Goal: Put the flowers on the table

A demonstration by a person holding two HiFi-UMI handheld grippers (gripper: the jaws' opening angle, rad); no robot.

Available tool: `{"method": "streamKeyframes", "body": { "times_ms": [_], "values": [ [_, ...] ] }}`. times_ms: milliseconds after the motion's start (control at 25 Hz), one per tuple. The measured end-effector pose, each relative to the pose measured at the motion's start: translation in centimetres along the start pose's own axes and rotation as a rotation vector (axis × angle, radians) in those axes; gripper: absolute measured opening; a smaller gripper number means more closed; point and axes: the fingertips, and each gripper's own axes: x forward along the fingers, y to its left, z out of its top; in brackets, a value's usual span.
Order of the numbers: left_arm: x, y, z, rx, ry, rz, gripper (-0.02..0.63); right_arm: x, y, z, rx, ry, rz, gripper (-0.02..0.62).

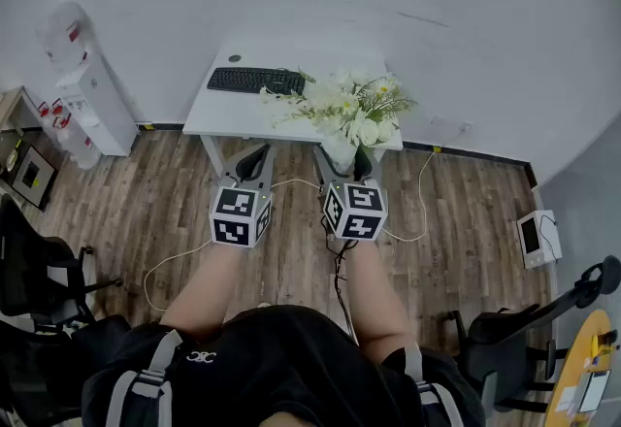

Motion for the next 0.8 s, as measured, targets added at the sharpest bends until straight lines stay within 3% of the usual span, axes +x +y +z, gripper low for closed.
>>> {"method": "streamKeyframes", "body": {
  "times_ms": [400, 800],
  "values": [
    [-0.2, 1.2, -0.3, -0.012, 0.001, -0.005, 0.002, 0.6, 1.4, -0.1, 0.003, 0.002, -0.001, 0.350],
    [0.0, 6.8, -1.4, -0.026, -0.007, -0.015, 0.002, 4.2, 5.0, -0.6, 0.005, -0.001, -0.011, 0.350]
  ]
}}
